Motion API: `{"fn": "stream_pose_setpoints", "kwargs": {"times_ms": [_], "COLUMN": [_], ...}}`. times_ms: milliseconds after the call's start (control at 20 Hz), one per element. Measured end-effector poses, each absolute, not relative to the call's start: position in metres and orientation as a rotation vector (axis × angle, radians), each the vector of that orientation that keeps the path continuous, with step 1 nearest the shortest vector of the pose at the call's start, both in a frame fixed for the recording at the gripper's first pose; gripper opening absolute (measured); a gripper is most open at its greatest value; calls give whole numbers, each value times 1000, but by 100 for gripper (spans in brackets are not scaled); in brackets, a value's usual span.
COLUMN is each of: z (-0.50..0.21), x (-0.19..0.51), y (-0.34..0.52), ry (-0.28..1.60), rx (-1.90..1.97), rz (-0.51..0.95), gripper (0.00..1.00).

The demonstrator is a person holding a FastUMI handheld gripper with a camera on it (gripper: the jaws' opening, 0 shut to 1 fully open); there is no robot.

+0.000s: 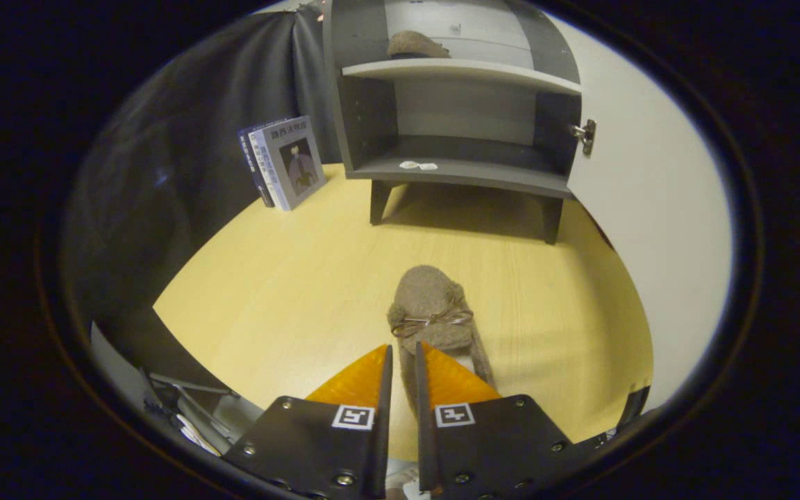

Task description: Open the shoe cabinet door, grab the shoes and put them into the shoe cabinet, then close the shoe cabinet door.

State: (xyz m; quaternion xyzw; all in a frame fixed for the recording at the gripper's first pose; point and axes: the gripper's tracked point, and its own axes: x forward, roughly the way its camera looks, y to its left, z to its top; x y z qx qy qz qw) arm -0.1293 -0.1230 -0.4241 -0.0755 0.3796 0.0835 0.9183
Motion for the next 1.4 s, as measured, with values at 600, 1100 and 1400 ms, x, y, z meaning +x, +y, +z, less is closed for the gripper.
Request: {"fn": "stream_pose_setpoints", "kwargs": {"times_ms": [600, 1100, 1400], "z": [-476, -491, -466], "x": [-102, -80, -62], "y": [-119, -116, -119], "ry": [899, 922, 898], "rx": [-140, -92, -42], "rz": [131, 39, -34], "gripper": [18, 11, 3]}}
